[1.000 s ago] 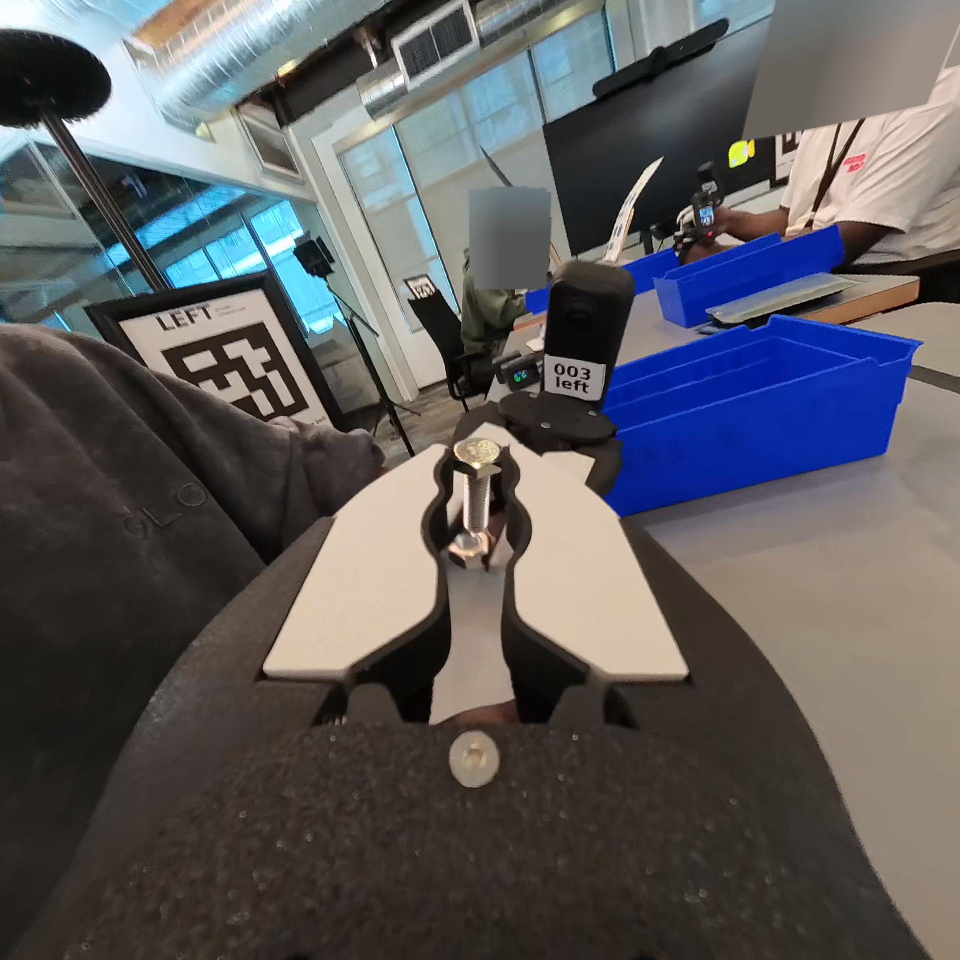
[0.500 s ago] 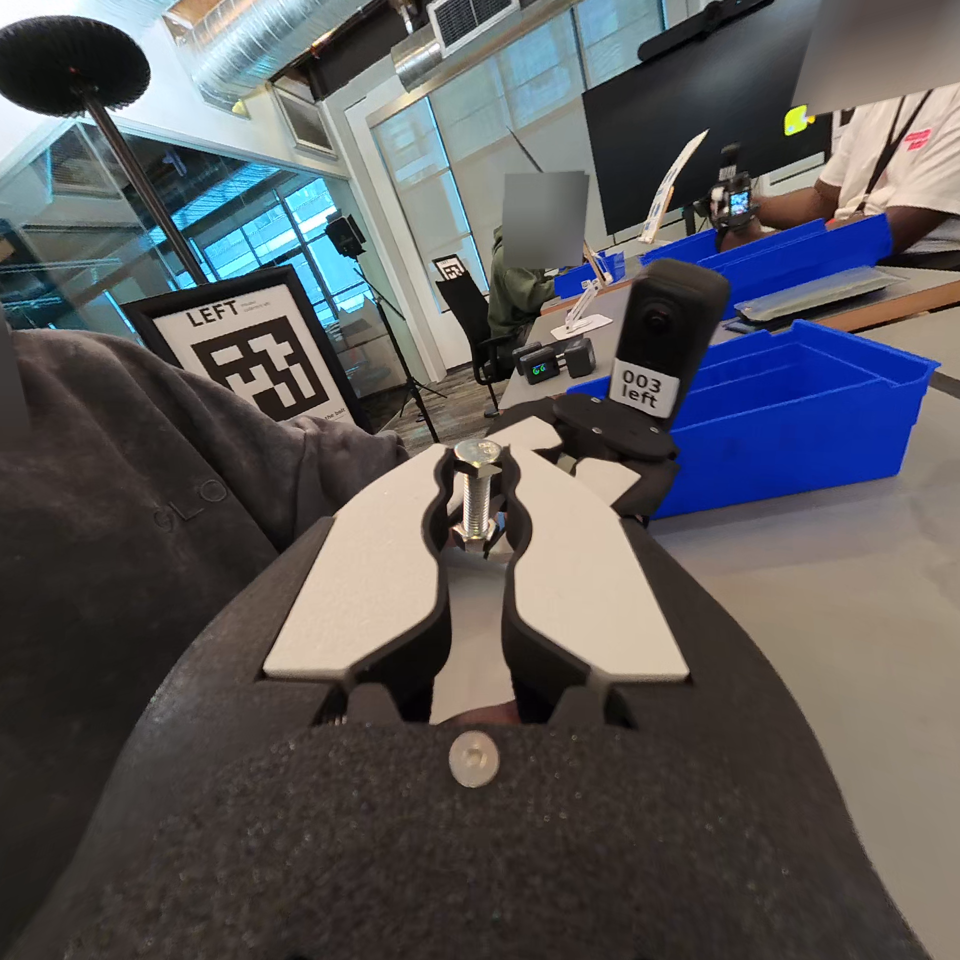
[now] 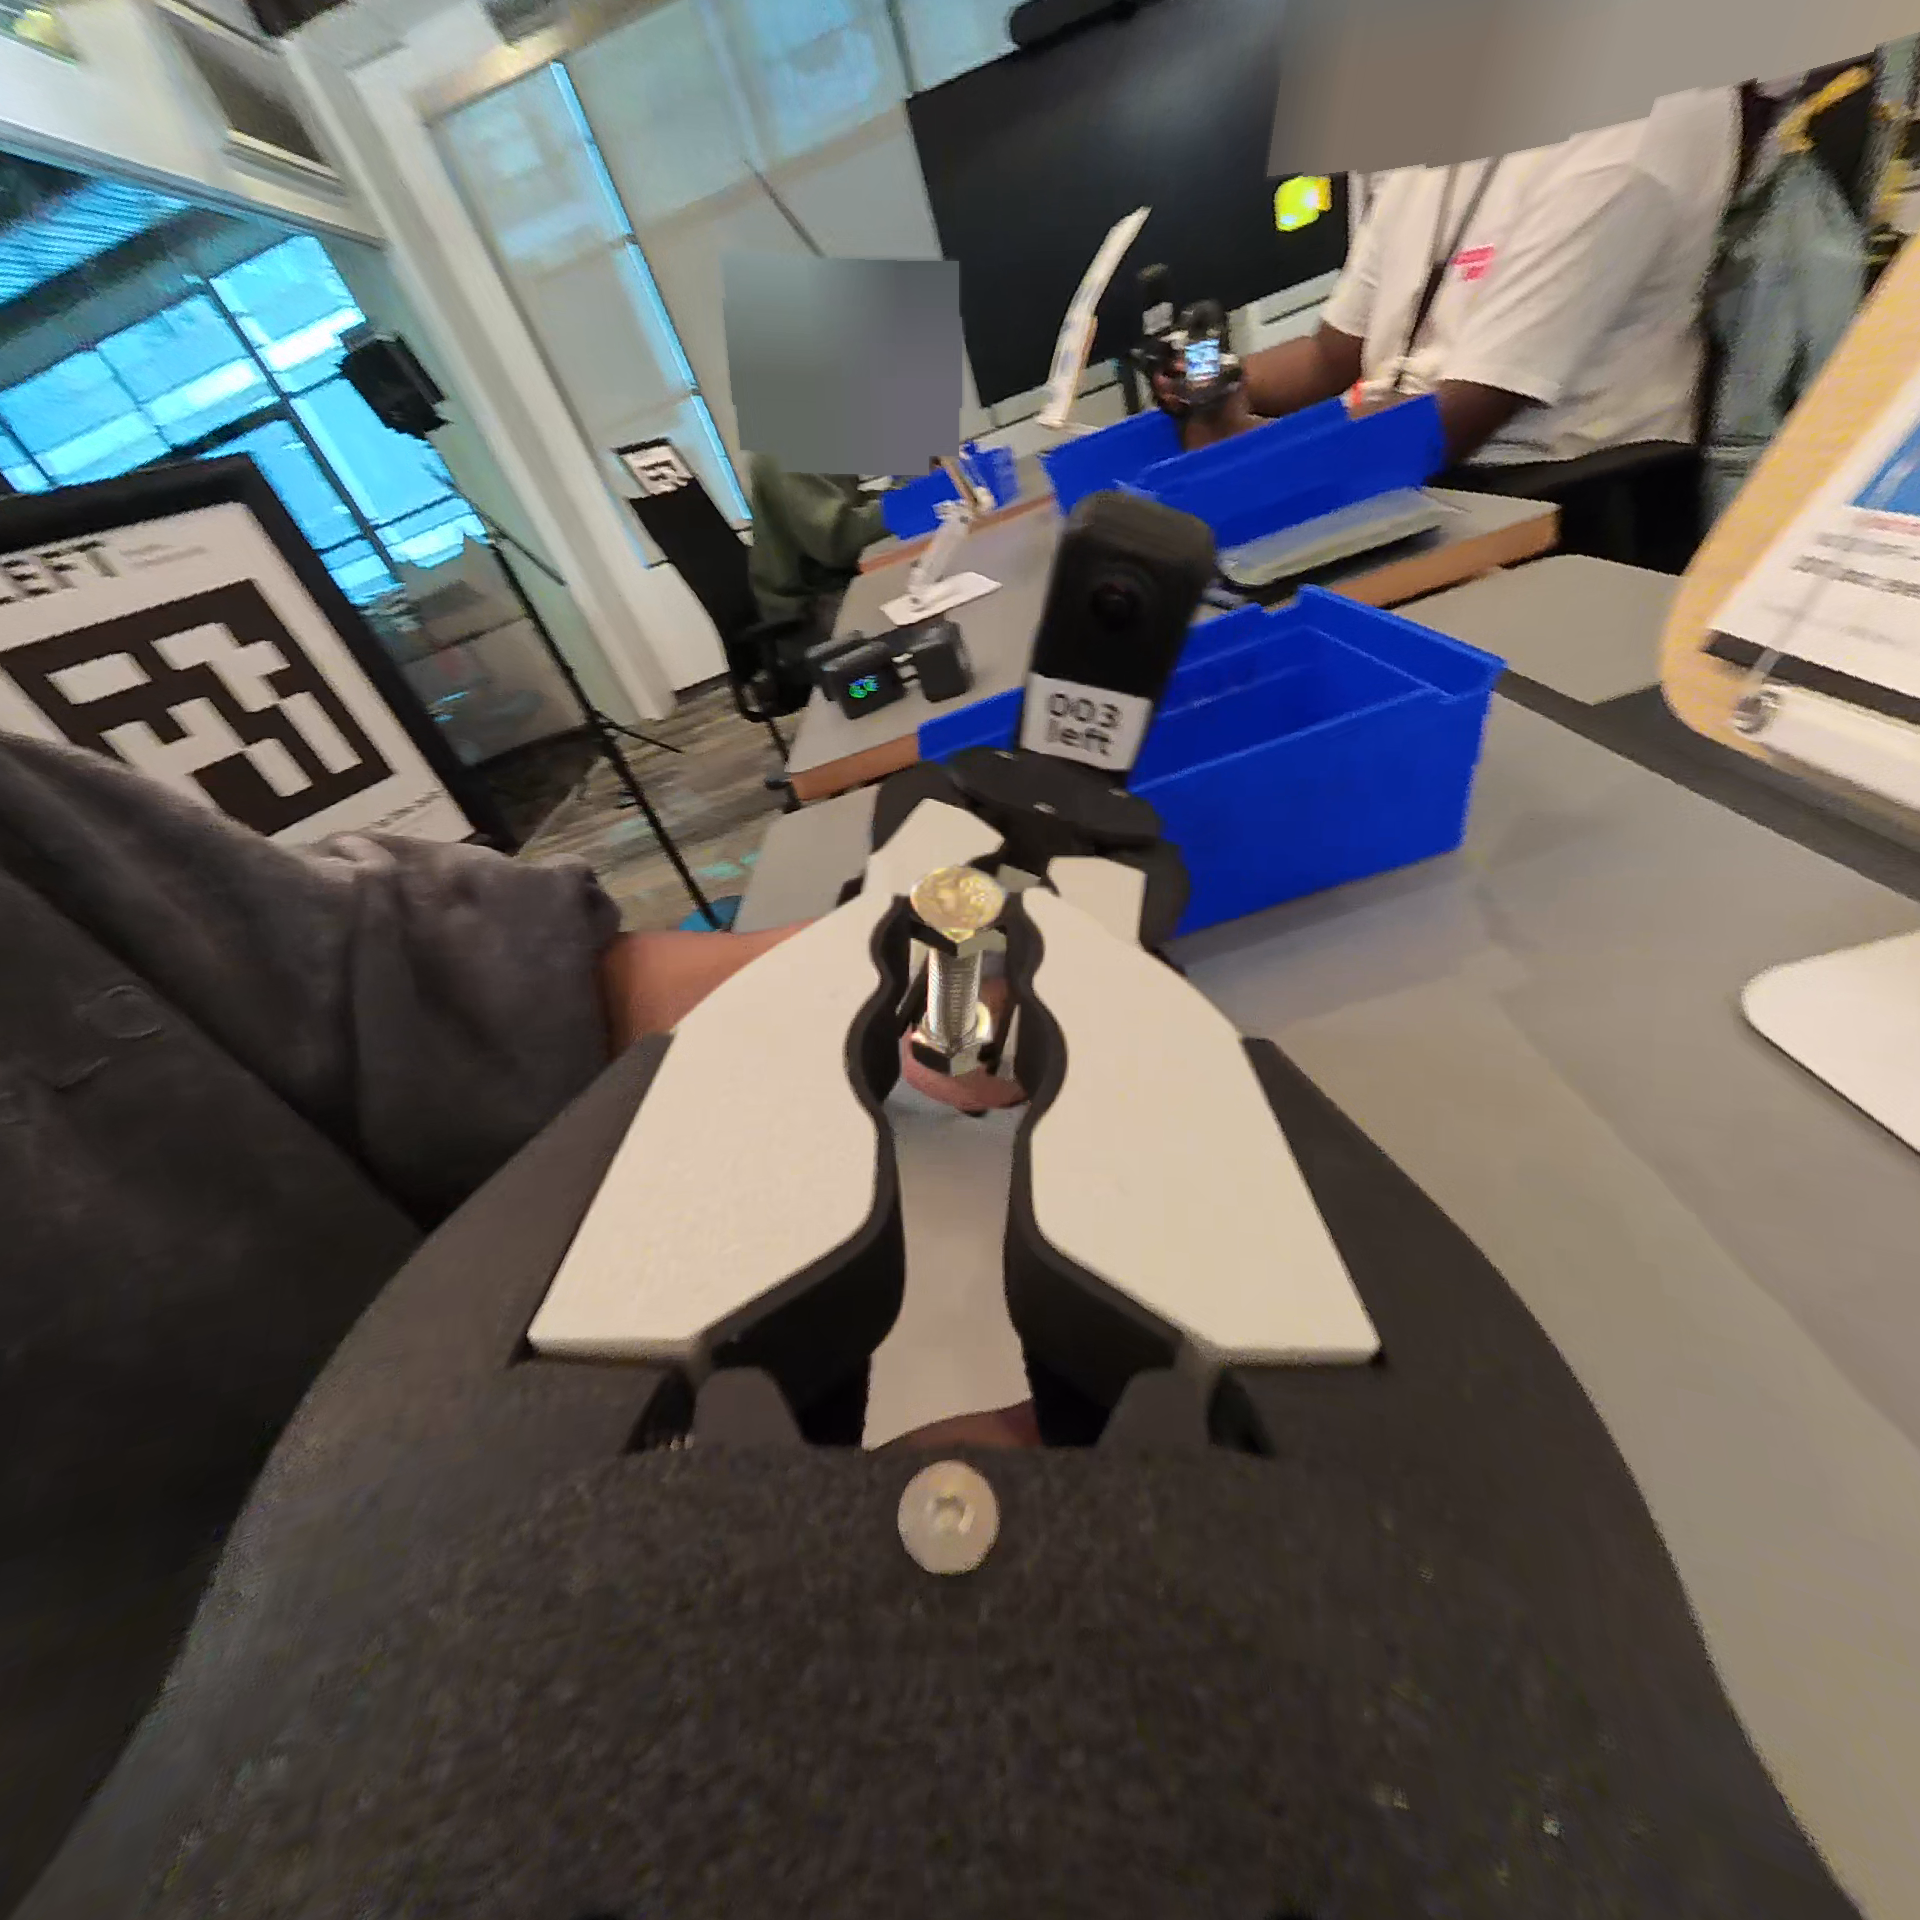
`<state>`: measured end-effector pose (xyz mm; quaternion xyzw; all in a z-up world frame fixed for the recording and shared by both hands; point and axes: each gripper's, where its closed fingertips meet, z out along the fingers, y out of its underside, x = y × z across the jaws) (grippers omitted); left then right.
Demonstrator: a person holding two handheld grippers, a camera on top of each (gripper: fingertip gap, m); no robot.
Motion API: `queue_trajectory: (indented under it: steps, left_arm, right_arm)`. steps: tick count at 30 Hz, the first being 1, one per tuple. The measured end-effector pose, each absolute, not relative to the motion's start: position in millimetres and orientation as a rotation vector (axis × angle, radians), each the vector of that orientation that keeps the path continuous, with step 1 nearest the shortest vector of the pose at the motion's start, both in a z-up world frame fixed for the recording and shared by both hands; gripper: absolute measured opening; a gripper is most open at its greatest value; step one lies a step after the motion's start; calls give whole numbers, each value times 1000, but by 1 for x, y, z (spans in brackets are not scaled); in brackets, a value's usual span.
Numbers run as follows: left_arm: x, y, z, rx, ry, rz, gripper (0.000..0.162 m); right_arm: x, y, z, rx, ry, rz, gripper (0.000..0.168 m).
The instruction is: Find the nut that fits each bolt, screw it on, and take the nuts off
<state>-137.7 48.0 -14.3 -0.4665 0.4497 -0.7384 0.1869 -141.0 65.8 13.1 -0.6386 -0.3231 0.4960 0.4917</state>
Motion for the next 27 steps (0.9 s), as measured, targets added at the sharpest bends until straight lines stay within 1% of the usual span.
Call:
queue_trajectory:
  steps: [7,16,20,27]
  left_arm:
    - [-133,66,-39,-1494,1304,-1539,18]
    - [-139,82,-65,-1553,1452,-851,18]
    - [-142,85,-74,-1525,1506,-632,18]
    - [-146,93,-77,-1486,1530,-431,18]
  right_arm:
    - [-135,79,-11,-1663,-693,1066,18]
    - [-133,82,-40,-1796,-621,973,18]
    - [-133,81,-51,-1859,-537,1030,18]
    - [-136,75,-70,-1967,-408,1136,18]
